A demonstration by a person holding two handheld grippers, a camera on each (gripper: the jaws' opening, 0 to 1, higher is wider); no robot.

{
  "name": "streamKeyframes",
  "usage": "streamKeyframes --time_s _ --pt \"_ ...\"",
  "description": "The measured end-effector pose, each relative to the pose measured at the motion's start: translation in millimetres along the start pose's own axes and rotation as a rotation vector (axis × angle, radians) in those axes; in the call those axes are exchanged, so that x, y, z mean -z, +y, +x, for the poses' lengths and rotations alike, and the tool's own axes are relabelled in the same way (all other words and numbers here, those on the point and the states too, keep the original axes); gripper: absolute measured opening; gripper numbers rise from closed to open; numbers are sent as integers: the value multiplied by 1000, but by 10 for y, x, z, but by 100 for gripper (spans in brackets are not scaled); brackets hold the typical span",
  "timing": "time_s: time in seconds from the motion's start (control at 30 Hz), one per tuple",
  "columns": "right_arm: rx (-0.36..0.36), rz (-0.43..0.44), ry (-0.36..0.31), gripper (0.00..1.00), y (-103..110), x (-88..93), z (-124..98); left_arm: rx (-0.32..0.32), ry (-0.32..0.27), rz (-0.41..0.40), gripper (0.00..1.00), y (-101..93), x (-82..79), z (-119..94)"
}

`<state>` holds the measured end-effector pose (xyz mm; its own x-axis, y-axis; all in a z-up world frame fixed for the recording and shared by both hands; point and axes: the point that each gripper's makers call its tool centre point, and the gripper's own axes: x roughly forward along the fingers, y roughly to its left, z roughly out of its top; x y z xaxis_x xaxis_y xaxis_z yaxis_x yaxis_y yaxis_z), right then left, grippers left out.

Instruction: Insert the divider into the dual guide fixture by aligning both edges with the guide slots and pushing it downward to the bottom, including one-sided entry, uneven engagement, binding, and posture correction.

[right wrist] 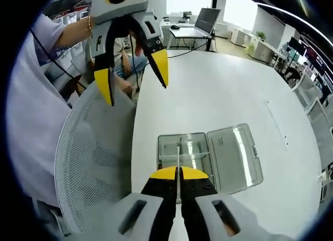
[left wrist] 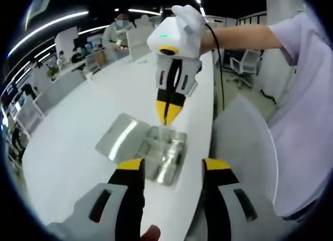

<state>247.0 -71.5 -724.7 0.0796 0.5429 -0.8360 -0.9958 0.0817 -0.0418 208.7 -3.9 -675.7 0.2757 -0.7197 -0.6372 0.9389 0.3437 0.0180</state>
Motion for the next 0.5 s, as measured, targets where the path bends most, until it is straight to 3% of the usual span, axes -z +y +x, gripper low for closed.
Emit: streamKeyframes --time_s 0.5 --pt "-23 -21 28 0 -47 -42 74 -37 -27 -30 43 51 -21 -140"
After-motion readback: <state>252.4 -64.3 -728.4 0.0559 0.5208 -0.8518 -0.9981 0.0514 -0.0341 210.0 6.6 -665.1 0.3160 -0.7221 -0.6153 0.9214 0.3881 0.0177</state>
